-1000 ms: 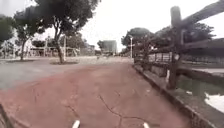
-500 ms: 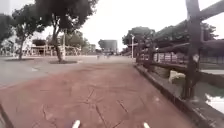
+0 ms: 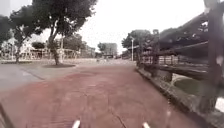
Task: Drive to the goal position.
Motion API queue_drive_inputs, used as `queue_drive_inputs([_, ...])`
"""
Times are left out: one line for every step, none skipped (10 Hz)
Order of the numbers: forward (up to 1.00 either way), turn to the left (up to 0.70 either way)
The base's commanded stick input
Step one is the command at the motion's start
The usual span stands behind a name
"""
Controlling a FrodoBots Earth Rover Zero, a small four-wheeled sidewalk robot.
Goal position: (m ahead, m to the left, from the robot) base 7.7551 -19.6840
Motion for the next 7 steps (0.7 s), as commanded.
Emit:
queue_drive_inputs([0.70, 0.00])
queue_drive_inputs([0.70, 0.00])
queue_drive_inputs([0.70, 0.00])
queue_drive_inputs([0.70, 0.00])
queue_drive_inputs([0.70, 0.00])
queue_drive_inputs([0.70, 0.00])
queue_drive_inputs([0.70, 0.00])
